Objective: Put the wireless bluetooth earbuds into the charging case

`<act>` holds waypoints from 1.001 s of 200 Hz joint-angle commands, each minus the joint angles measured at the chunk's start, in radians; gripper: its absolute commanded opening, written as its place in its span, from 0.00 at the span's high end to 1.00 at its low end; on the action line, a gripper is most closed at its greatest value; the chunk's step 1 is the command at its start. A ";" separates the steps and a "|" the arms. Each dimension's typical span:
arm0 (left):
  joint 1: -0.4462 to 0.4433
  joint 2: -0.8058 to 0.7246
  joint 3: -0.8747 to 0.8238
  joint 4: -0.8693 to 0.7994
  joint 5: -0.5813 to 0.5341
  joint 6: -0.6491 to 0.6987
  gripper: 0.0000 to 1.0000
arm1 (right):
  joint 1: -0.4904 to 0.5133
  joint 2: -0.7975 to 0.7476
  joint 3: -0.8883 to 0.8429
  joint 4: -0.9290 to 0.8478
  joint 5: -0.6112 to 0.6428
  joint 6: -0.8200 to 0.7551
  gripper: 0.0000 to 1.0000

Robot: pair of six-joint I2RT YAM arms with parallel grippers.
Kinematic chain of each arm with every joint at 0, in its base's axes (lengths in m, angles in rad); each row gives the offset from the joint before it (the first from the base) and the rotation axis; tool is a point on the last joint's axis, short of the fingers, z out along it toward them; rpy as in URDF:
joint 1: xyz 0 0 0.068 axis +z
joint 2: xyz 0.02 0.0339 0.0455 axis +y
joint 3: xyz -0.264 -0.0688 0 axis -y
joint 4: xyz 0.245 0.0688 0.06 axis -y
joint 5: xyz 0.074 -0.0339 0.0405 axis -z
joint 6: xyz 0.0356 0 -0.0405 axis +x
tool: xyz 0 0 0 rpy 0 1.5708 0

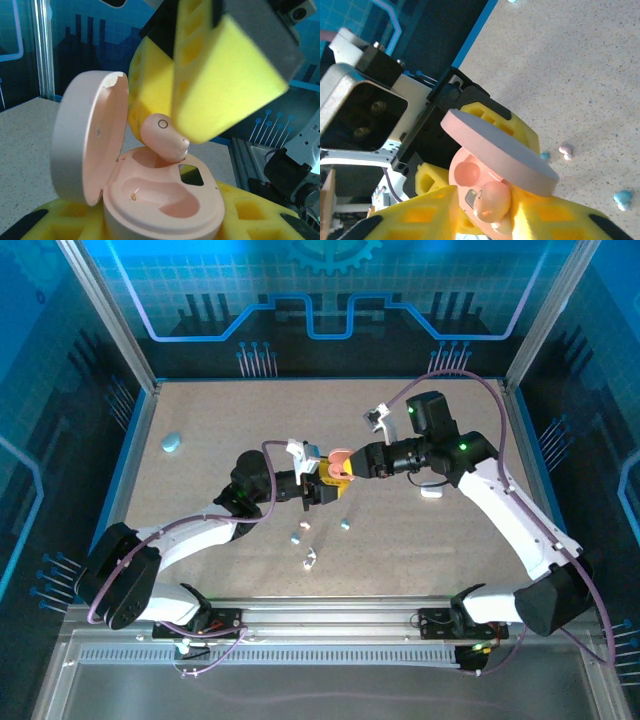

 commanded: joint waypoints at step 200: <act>-0.013 -0.037 0.027 0.063 0.001 0.031 0.64 | 0.099 0.001 0.102 -0.166 0.272 -0.112 0.59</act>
